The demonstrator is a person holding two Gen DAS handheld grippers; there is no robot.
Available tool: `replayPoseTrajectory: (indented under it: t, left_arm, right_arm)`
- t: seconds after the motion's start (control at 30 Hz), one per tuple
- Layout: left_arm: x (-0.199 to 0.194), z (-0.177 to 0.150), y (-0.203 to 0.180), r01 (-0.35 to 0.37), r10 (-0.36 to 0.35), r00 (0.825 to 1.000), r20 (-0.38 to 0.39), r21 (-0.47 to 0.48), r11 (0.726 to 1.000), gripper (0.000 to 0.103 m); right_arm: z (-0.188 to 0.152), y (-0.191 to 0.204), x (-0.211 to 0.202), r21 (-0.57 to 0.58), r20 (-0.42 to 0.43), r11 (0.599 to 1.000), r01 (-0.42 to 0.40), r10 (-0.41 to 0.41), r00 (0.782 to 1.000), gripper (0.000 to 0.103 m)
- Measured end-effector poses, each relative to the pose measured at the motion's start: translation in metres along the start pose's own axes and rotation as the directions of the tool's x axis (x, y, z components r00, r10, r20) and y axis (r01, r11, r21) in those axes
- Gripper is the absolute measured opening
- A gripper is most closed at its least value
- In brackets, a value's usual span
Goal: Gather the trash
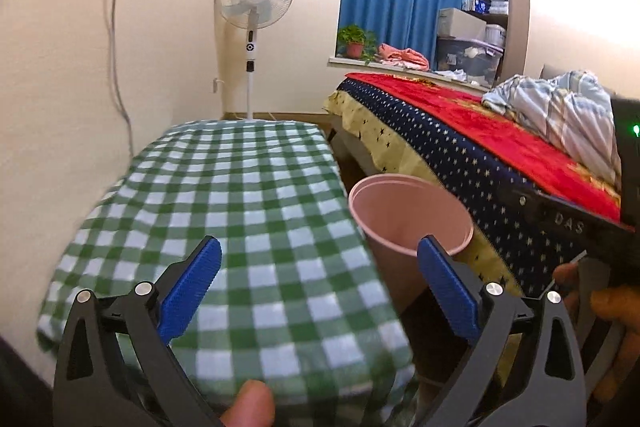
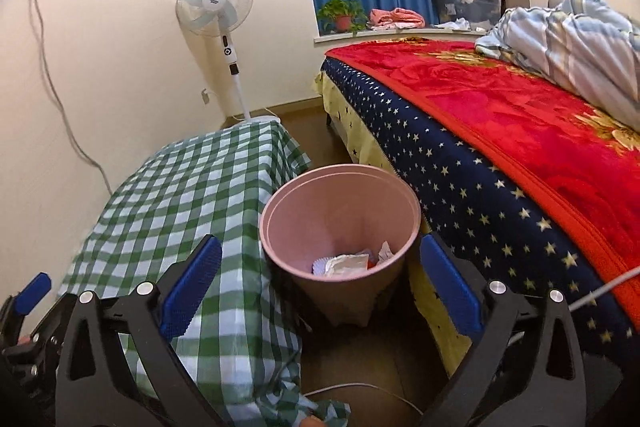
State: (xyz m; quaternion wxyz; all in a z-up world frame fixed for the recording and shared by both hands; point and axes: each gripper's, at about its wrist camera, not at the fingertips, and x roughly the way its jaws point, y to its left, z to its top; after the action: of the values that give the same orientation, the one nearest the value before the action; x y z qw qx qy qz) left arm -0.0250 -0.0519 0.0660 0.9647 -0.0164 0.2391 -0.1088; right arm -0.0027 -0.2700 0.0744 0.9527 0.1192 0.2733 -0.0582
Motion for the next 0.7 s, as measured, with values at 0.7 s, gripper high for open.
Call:
replayPoseTrajectory:
  t: [0.7]
  left_arm:
    - [-0.018,-0.040,0.039,-0.158,0.156,0.986,-0.052,-0.039,0.987,0.095]
  right_arm:
    - [-0.061,0.065,-0.044,-0.222,0.009,0.975,0.023,-0.021,1.000,0.098]
